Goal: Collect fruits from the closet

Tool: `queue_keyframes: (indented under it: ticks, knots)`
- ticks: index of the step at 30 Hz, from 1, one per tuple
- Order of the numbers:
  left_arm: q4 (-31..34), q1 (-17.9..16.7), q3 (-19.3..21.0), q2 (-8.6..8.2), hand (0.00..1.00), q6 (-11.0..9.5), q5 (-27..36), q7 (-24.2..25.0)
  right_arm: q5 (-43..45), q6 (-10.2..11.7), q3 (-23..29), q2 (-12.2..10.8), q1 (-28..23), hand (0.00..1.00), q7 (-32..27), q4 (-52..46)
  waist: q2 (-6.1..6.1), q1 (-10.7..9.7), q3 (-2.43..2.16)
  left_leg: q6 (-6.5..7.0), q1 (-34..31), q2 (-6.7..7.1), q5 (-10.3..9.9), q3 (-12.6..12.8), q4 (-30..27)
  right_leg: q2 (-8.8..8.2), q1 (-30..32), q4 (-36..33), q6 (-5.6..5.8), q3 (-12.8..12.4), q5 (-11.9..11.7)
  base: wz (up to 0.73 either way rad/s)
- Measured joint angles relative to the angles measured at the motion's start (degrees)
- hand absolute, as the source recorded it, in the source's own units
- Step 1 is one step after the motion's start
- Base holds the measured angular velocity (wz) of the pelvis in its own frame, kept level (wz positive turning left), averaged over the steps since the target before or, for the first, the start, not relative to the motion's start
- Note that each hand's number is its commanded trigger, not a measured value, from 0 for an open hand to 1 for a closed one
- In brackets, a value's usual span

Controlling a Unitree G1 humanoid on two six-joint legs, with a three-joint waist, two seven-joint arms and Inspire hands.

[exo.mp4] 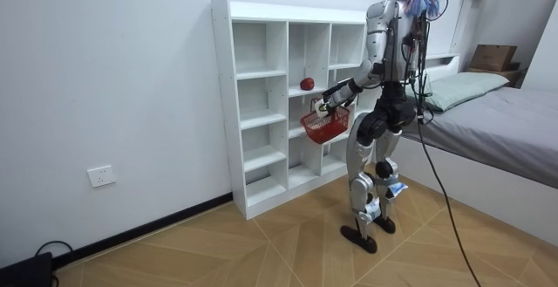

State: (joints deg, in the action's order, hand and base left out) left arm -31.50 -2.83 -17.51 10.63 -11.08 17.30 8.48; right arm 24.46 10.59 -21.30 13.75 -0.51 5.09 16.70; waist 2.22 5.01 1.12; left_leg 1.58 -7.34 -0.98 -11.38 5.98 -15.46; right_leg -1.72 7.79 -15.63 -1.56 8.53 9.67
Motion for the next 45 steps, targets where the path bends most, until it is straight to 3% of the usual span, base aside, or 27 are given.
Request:
queue_keyframes:
  ticks: [7,19,23,34,39,45]
  knots:
    - [-1.83,-0.11,2.86,0.11,1.0,-0.18,-0.65,-1.83,0.03,0.02,0.03,-0.07,0.02,0.0,0.02,-2.38,1.95,0.18,-0.11,0.0,0.67,-0.01,-0.01,0.03,0.12,0.17,-0.97,0.69,0.07,-0.16,-0.1,0.0]
    - [-5.78,-0.51,4.12,-0.56,1.0,-0.36,-1.29,-1.72,0.01,0.25,0.08,-0.48,0.11,0.0,0.71,-6.72,2.02,0.4,-0.16,-0.01,0.95,0.48,-0.03,-2.45,-0.17,0.11,-2.9,1.76,0.12,1.99,-0.17,0.1]
    - [-6.86,-0.44,4.79,-1.25,1.0,-0.76,-1.3,-1.71,-0.53,1.31,0.17,-0.63,1.74,0.0,0.63,-7.03,2.03,0.34,-0.16,0.0,1.16,0.74,-0.03,-3.13,-0.17,0.11,-3.57,2.08,0.13,2.8,-0.17,0.09]
    - [-10.38,-0.48,6.44,-1.03,1.0,-0.73,-2.09,-1.83,-4.21,1.63,0.61,-0.67,3.81,0.0,-1.6,-8.83,2.31,0.43,-0.08,0.01,0.94,0.77,-0.01,-3.93,0.0,-0.1,-3.94,2.06,0.2,4.24,-0.13,0.05]
    - [-11.69,-0.39,6.97,-1.19,1.0,-0.73,-2.57,-2.8,-4.14,1.91,0.61,-0.68,4.16,0.0,-4.79,-8.77,2.53,0.44,0.07,0.01,0.94,0.85,-0.01,-4.66,0.02,-0.11,-4.66,2.57,0.22,4.78,-0.12,0.07]
    - [-11.65,-0.25,7.25,-1.37,1.0,-0.66,-4.66,-2.79,-3.93,2.12,0.84,-0.77,5.9,0.0,-9.37,-6.43,2.71,2.17,0.23,-0.02,0.27,0.78,0.0,-4.8,-0.31,-0.18,-4.35,2.88,0.2,5.8,-0.14,0.05]
